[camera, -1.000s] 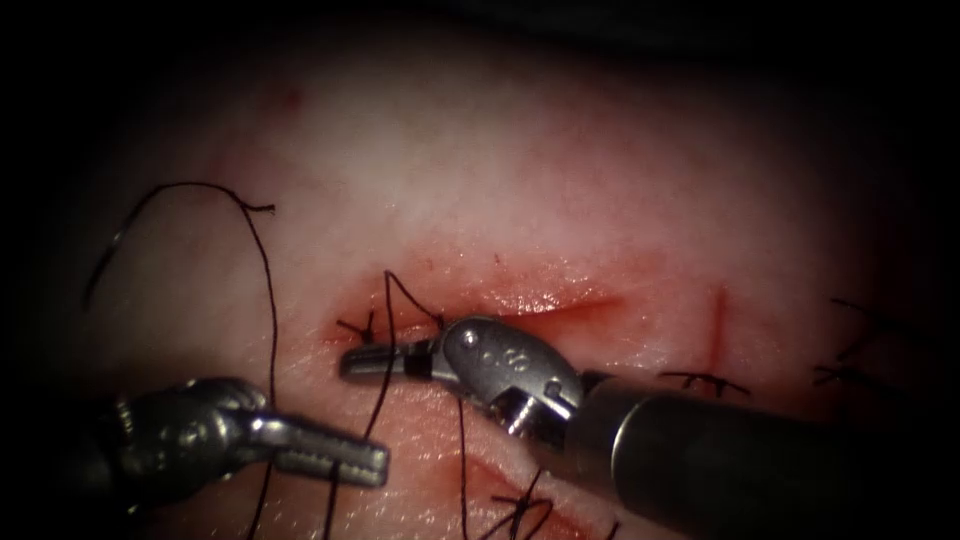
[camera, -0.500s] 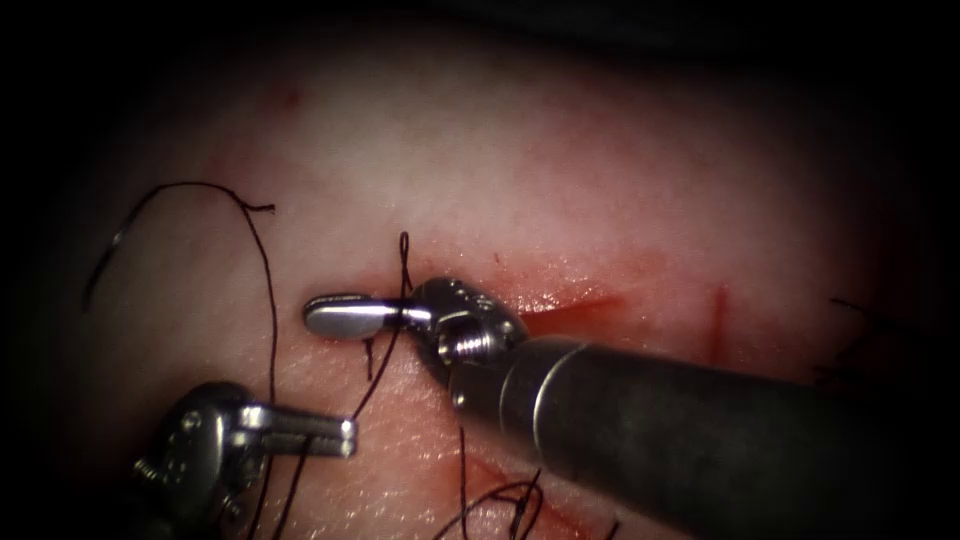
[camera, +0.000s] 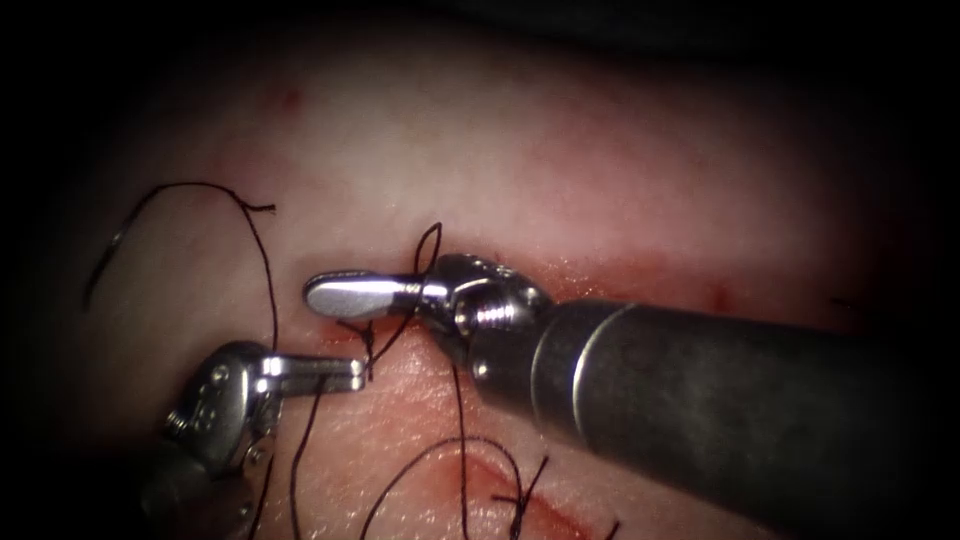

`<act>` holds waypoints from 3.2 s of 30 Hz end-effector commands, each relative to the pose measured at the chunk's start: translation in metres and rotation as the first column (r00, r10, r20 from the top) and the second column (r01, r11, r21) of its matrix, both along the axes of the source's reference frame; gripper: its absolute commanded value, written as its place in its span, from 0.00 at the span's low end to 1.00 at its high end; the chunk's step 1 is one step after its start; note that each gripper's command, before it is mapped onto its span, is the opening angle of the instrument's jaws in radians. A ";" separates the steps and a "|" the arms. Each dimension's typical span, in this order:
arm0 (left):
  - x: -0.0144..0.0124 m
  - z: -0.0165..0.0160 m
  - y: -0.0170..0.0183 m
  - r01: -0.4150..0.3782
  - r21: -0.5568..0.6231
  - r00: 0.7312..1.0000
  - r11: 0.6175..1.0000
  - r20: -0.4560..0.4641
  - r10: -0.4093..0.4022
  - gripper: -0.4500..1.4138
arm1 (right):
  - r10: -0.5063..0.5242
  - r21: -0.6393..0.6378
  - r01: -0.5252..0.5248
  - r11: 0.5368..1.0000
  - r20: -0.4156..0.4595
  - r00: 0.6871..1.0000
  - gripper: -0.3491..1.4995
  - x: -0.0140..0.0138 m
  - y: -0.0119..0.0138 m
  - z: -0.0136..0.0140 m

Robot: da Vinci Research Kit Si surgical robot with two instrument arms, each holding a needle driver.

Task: Wound Closure
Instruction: Wrap the suture once around the right needle driver clockwise, then with the right hand grab the short end of the suture.

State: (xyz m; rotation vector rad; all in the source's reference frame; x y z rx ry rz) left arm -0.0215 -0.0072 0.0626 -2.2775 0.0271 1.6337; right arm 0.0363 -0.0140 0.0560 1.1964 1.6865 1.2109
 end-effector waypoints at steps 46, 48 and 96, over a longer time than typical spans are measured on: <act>-0.0020 -0.0018 0.0024 -0.089 0.209 0.996 0.974 0.024 0.086 0.00 | -0.631 -0.827 0.539 0.161 0.334 0.701 0.00 -0.0014 -0.0021 0.0012; -0.0022 -0.0020 0.0024 -0.092 0.209 0.996 0.974 0.027 0.088 0.00 | -0.630 -0.825 0.551 0.128 0.361 0.688 0.00 -0.0015 -0.0022 0.0013; -0.0028 -0.0012 0.0002 -0.131 0.221 0.991 0.966 0.054 0.122 0.00 | -0.494 -0.835 0.502 -0.226 0.542 0.680 0.10 -0.0013 -0.0072 0.0033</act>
